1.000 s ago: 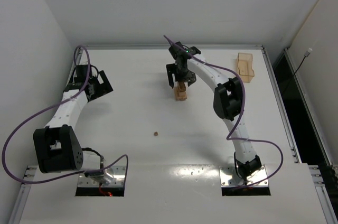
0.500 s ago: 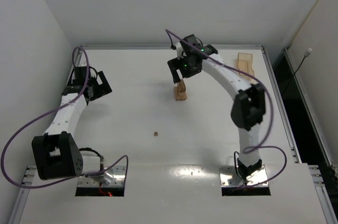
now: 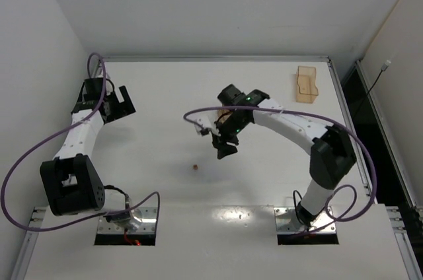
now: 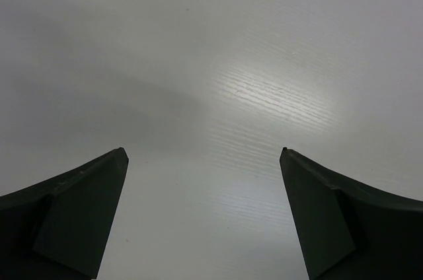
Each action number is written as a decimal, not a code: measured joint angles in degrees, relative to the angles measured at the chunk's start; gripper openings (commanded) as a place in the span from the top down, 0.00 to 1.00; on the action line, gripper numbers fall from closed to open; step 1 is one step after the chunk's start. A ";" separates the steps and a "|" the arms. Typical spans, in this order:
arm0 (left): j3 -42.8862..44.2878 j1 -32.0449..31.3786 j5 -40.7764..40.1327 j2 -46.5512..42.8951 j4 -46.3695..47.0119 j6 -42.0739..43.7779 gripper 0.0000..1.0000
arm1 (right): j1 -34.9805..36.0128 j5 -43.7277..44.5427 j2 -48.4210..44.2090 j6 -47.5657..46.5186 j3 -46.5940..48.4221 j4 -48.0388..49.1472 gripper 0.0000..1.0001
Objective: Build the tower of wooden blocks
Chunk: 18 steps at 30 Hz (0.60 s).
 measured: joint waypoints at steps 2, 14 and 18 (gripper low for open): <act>1.33 0.61 1.14 1.33 -0.17 0.61 0.00 | 2.47 0.76 2.43 -3.89 -2.16 0.79 0.58; 1.86 1.20 4.79 1.73 -0.59 3.15 0.00 | 10.08 4.96 11.13 -7.50 -2.80 15.52 0.63; 1.86 1.20 5.05 2.29 -0.57 3.17 0.00 | 11.98 5.99 13.70 -5.64 -1.90 18.69 0.64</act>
